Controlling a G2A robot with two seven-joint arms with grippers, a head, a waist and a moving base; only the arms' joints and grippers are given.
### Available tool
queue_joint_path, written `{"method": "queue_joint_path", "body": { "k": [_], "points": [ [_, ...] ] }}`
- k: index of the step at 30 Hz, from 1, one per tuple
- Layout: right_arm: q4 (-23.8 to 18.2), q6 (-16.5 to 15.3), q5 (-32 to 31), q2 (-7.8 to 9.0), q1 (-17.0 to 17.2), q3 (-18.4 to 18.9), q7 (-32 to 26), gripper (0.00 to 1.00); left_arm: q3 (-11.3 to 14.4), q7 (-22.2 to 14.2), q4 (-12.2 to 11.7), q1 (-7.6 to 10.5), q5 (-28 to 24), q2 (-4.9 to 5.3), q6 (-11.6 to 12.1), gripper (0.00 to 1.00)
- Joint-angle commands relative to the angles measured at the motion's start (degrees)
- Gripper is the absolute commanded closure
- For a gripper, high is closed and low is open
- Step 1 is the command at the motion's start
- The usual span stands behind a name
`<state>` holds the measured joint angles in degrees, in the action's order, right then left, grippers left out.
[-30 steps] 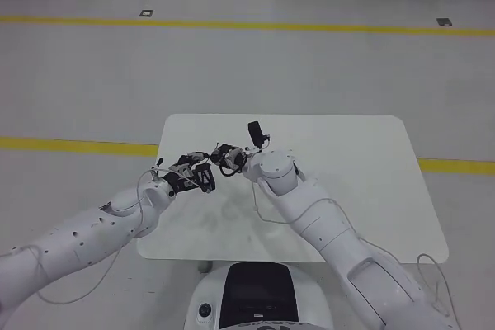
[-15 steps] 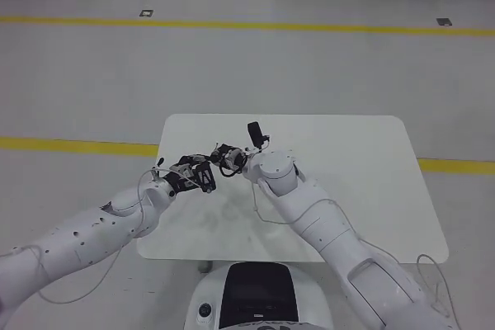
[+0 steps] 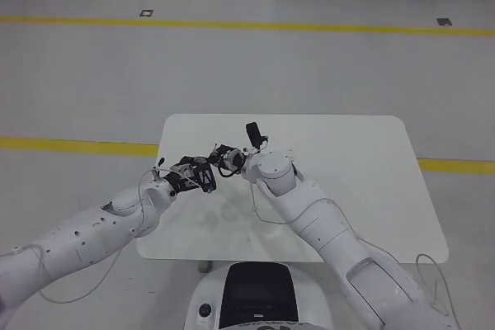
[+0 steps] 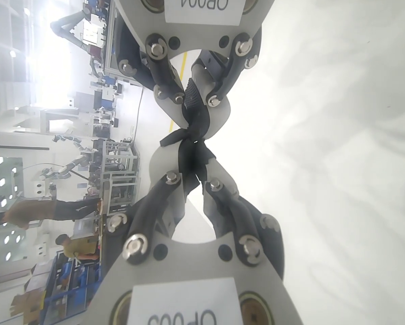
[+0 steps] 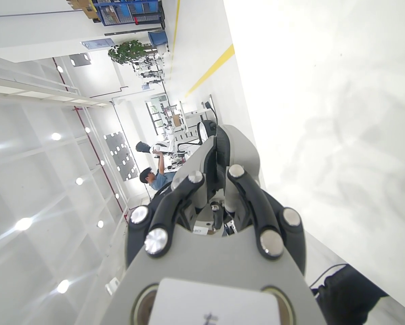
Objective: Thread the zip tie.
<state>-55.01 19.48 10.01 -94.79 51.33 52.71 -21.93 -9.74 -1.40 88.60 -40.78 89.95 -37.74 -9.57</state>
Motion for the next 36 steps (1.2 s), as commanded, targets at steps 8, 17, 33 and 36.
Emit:
{"method": "queue_joint_path", "body": {
  "k": [8, 17, 33, 36],
  "points": [
    [-0.2, -0.1, -0.4, 0.48, 0.5, 1.4, -0.4, 0.00, 0.0, 0.9, -0.7, -0.22, 0.0, 0.26, -1.4, 1.00],
    [-2.9, 0.0, -1.6, 1.83, 2.9, 4.9, 0.6, 0.00, -2.1, 7.2, -1.3, -2.41, -3.1, 1.87, -2.8, 1.00],
    [-3.0, 0.0, -1.8, 2.04, 3.1, 5.2, -0.4, 0.00, -3.6, 12.7, -1.7, -3.63, -3.8, 2.54, -0.8, 1.00],
    [-3.0, 0.0, -1.8, 2.04, 3.1, 5.2, -0.4, 0.00, -3.6, 12.7, -1.7, -3.63, -3.8, 2.54, -0.8, 1.00]
  ]
}}
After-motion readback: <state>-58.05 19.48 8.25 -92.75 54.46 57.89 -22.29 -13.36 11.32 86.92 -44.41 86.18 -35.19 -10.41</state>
